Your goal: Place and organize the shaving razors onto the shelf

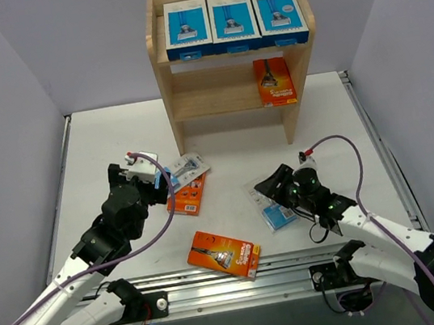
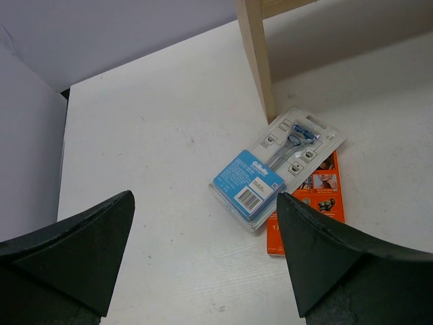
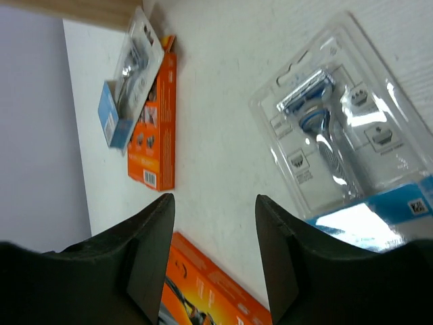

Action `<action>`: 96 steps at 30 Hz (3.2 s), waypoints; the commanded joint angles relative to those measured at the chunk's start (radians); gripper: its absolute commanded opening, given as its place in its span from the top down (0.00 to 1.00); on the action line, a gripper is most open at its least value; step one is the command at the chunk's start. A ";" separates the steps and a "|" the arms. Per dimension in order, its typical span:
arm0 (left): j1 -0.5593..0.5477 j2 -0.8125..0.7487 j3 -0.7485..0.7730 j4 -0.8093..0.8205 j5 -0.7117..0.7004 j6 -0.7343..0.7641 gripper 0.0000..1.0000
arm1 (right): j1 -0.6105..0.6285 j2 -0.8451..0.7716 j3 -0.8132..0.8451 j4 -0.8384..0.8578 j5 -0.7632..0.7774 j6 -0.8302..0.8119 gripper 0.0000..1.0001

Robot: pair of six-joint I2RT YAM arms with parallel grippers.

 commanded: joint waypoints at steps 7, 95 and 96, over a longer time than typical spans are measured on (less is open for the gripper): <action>0.019 0.000 0.019 0.039 -0.014 0.012 0.06 | 0.159 -0.245 -0.016 -0.259 -0.052 -0.040 0.55; 0.062 -0.031 0.032 0.014 0.101 -0.040 0.06 | 0.767 -0.099 -0.120 -0.018 0.427 0.524 1.00; 0.061 -0.031 0.032 0.014 0.101 -0.040 0.06 | 0.769 -0.112 -0.120 -0.035 0.441 0.533 1.00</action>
